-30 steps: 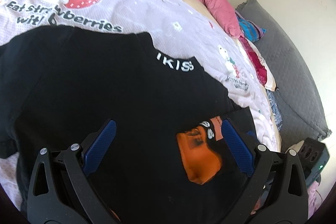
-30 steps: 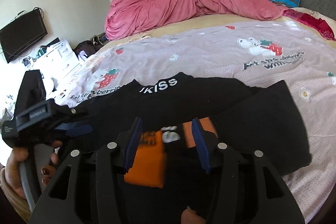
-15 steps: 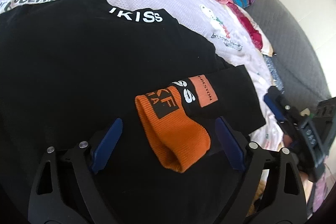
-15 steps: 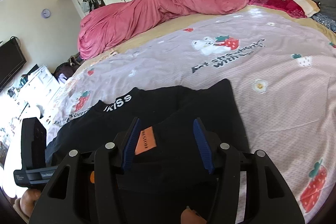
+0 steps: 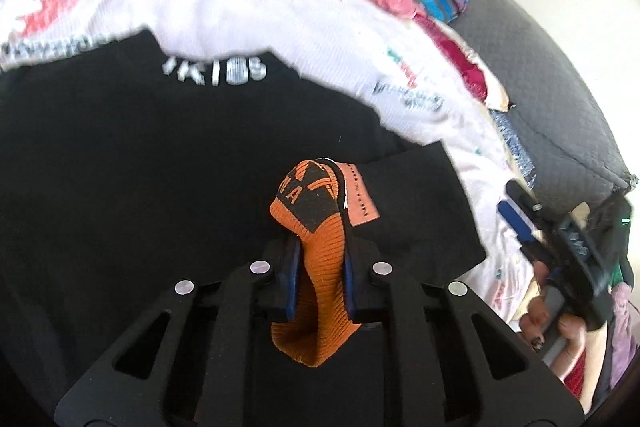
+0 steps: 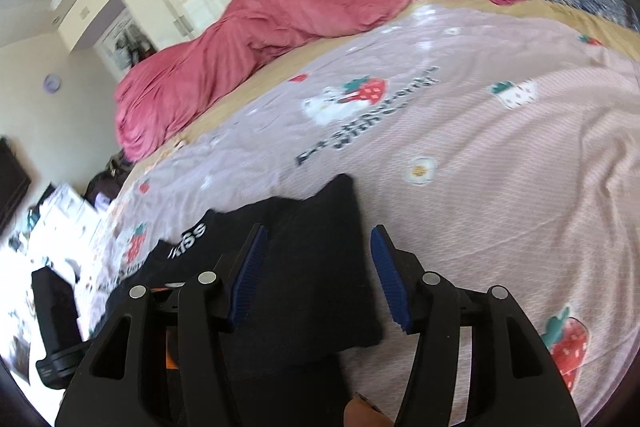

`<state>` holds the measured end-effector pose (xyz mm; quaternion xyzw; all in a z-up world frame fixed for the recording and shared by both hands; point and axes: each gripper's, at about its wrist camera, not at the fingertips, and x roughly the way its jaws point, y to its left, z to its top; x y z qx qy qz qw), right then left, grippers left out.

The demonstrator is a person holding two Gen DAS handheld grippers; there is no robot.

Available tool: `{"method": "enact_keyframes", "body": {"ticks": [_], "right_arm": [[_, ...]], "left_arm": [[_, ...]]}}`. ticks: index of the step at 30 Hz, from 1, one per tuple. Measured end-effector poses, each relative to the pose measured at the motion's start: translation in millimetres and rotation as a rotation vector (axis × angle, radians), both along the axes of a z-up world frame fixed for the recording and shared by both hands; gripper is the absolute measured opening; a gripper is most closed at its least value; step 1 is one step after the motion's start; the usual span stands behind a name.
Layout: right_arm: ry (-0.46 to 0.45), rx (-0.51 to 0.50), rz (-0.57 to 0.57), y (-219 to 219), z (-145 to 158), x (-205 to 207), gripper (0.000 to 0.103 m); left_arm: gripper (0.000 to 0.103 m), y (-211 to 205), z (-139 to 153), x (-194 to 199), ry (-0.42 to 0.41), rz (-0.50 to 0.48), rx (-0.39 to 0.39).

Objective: Fold small clothes
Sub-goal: 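Grasp the laid orange cuff with the left gripper and straighten it, then open the left gripper and lift it off the cuff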

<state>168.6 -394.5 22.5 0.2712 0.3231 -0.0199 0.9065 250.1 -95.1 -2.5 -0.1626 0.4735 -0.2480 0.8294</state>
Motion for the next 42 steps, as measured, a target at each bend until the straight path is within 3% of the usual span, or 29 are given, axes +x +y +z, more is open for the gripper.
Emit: {"method": "enact_keyframes", "body": {"ticks": [9, 14, 27, 42], "right_arm": [[0.013, 0.039, -0.043, -8, -5, -2, 0.054], [0.011, 0.024, -0.026, -1, -4, -1, 0.054], [0.018, -0.045, 0.008, 20, -2, 4, 0.054], [0.002, -0.245, 0.089, 71, 1, 7, 0.054]], "left_arm": [[0.009, 42, 48, -11, -0.093, 0.033, -0.056], [0.009, 58, 61, -17, -0.126, 0.056, -0.037], [0.009, 103, 47, -26, -0.106, 0.14, 0.003], [0.013, 127, 39, -34, -0.122, 0.199, 0.041]]}}
